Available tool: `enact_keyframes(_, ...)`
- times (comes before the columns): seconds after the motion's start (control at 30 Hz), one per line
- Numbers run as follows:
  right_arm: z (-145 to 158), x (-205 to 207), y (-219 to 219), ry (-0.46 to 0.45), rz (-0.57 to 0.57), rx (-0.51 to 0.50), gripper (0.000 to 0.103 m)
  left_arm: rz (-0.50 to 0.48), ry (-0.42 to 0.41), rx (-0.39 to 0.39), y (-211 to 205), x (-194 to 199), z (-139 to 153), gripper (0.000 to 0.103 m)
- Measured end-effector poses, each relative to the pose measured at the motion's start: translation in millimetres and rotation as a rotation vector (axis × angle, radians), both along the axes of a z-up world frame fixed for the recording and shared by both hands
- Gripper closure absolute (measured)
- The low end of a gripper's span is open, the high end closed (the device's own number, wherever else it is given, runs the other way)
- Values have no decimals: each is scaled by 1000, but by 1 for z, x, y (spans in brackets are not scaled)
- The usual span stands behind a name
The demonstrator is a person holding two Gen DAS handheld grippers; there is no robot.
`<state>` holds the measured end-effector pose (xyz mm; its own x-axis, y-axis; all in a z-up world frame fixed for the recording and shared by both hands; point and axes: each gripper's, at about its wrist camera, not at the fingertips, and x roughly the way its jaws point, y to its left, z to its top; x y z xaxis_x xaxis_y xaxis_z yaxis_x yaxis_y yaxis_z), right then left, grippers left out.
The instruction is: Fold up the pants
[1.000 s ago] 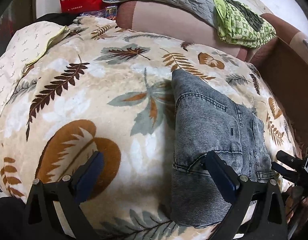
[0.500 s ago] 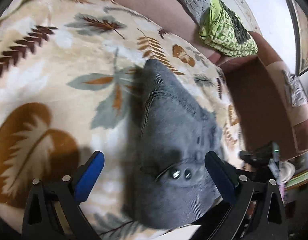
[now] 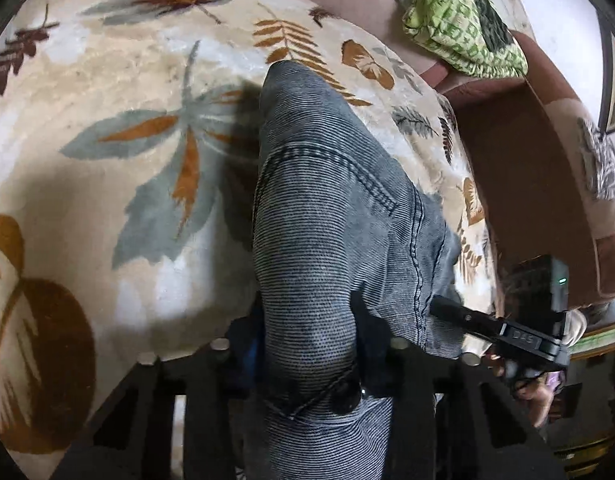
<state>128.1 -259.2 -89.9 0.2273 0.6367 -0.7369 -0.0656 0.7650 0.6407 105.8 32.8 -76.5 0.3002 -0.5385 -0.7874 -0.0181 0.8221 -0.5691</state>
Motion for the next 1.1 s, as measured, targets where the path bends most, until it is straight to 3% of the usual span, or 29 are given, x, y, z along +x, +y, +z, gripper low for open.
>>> enact_keyframes(0.27,49,-15,18,-144,41,-46,84,-34,-192,133,-15,-16,47,77)
enact_keyframes(0.47,95,6,41,-271,64,-28,85,34,-351,149,10,-8,96,77)
enact_keyframes(0.6,115,43,61,-341,93,-39,85,94,-348,132,27,16,98,76)
enact_keyframes(0.73,98,73,76,-310,109,-56,85,133,-282,130,42,35,73,74)
enact_keyframes(0.83,58,86,80,-224,87,-76,81,149,-173,174,46,49,33,43)
enact_keyframes(0.9,26,90,84,-173,77,-181,66,189,-101,212,51,54,8,25)
enact_keyframes(0.93,16,90,85,-163,65,-245,57,206,-98,189,55,52,6,24)
enact_keyframes(1.0,18,79,82,-205,54,-250,53,227,-113,203,60,40,15,24)
enact_keyframes(1.1,46,49,77,-330,20,-318,45,248,-192,250,58,16,40,23)
